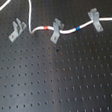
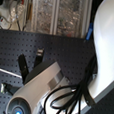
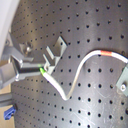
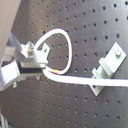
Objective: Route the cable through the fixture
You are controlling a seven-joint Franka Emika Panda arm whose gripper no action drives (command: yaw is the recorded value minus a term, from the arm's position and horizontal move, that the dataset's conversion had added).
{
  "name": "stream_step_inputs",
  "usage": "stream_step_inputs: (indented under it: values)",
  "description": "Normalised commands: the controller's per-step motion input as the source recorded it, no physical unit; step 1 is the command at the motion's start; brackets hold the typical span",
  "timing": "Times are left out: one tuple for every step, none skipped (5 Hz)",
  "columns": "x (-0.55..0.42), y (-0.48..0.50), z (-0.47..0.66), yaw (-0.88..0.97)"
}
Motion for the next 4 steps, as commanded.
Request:
stream_step_inputs:
  values:
    - [-0.011, -0.01, 0.0, 0.0]
    - [-0.007, -0.066, 0.18, -0.32]
    - [-0.227, 0.051, 0.42, -0.06]
    - [-0.287, 0.127, 0.5, 0.0]
